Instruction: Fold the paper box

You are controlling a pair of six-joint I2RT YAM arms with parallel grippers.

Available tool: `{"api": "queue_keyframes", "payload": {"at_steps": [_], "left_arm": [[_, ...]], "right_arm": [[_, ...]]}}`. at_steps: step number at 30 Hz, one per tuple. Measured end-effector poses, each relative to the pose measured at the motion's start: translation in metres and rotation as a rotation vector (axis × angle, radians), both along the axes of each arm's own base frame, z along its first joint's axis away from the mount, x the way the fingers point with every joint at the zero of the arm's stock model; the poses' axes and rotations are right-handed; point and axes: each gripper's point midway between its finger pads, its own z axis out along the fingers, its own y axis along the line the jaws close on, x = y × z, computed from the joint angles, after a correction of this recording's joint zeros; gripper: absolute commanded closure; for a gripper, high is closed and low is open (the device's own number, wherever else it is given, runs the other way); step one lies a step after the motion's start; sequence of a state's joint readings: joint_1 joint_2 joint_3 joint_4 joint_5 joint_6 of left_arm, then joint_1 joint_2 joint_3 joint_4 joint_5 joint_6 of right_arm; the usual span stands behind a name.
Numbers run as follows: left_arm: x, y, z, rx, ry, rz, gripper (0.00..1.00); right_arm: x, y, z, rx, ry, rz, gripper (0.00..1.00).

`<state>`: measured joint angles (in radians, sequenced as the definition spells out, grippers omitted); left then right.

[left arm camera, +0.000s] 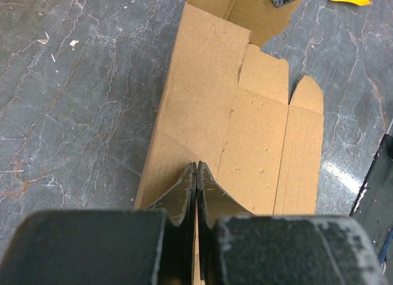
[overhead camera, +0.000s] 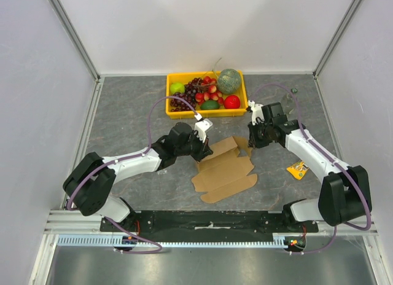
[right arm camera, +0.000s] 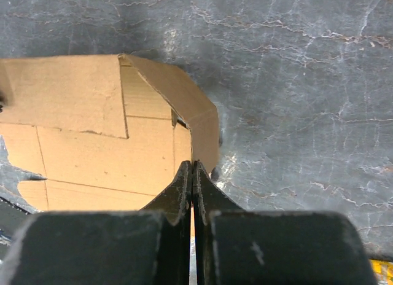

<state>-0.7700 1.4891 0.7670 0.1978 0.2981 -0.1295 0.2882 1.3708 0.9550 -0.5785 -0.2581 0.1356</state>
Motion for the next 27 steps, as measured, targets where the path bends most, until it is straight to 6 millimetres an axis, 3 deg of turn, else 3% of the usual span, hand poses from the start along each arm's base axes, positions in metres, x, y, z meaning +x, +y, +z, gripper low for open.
{"api": "queue_keyframes", "payload": {"at_steps": [12,21,23,27], "left_arm": [[0.000,0.000,-0.001,0.001,0.001,-0.001,0.98],[-0.001,0.000,-0.001,0.002,0.003,-0.002,0.98],[0.000,0.000,-0.001,0.002,0.002,-0.001,0.98],[-0.001,0.000,-0.003,0.006,0.006,-0.002,0.98]], "right_arm": [[-0.015,0.018,0.001,0.012,0.022,0.047,1.00],[-0.007,0.006,0.002,-0.064,-0.016,0.035,1.00],[-0.005,0.007,0.004,-0.062,-0.024,0.035,0.82],[0.001,0.005,0.009,-0.077,-0.045,0.021,0.71]]}}
